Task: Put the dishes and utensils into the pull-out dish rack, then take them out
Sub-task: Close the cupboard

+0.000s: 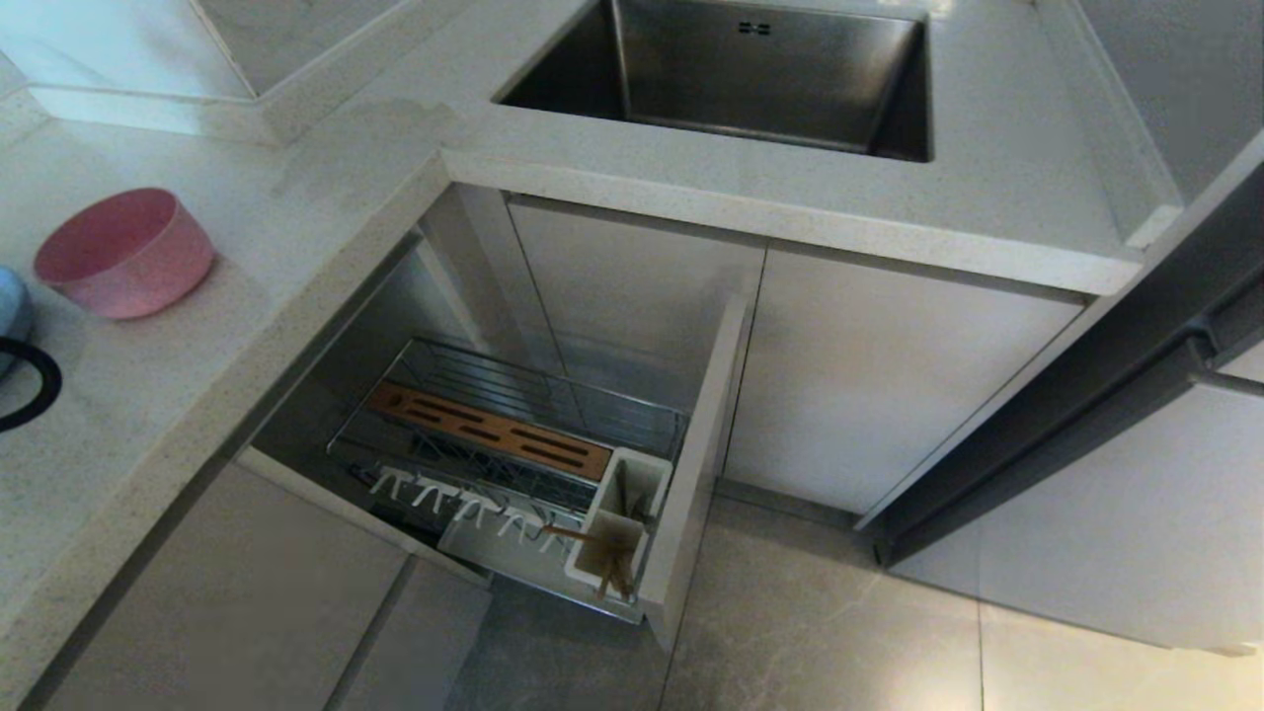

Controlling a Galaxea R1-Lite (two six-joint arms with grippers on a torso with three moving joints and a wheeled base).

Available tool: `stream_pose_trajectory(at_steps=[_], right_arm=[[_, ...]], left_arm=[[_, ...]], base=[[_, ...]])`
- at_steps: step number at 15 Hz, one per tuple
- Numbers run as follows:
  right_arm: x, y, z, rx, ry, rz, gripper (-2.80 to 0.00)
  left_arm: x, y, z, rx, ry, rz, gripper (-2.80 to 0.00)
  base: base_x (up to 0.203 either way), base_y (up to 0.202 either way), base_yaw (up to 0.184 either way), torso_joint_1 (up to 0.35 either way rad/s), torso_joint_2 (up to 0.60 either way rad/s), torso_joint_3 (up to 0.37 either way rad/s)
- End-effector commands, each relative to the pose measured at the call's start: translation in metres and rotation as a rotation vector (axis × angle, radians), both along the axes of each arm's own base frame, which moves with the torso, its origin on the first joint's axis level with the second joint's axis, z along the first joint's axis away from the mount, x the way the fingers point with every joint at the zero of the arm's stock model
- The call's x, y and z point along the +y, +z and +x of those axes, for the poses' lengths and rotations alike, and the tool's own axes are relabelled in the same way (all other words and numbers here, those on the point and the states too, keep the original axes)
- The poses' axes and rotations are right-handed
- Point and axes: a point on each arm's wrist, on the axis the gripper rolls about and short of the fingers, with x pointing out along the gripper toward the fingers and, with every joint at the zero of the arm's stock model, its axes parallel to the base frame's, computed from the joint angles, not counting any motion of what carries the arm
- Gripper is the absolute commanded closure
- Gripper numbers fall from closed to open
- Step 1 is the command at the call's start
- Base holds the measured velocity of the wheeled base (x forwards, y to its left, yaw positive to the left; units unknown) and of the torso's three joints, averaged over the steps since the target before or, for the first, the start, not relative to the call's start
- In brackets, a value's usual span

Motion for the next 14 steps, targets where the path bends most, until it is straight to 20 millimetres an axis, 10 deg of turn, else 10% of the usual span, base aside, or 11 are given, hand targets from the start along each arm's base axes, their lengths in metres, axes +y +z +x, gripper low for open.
stream_pose_trajectory(at_steps=[1, 4, 5, 14], right_arm=[[0.000, 0.000, 0.000, -0.001, 0.000, 0.000, 0.00], [0.000, 0.000, 0.000, -0.001, 0.000, 0.000, 0.00], [0.000, 0.000, 0.000, -0.001, 0.000, 0.000, 0.00], [0.000, 0.000, 0.000, -0.001, 0.000, 0.000, 0.00]], left_arm=[[-0.003, 0.010, -0.007, -0.036, 0.005, 0.017, -2.80], [-0.010, 0.028, -0.020, -0.089, 0.005, 0.057, -2.80], [-0.013, 0.033, -0.026, -0.096, 0.003, 0.077, 0.00], [-0.061, 0.100, -0.106, -0.280, -0.025, 0.332, 0.00]], base=[[0.000, 0.000, 0.000, 0.000, 0.00, 0.000], [0.000, 0.000, 0.000, 0.000, 0.00, 0.000], [0.000, 0.000, 0.000, 0.000, 0.00, 0.000], [0.000, 0.000, 0.000, 0.000, 0.00, 0.000]])
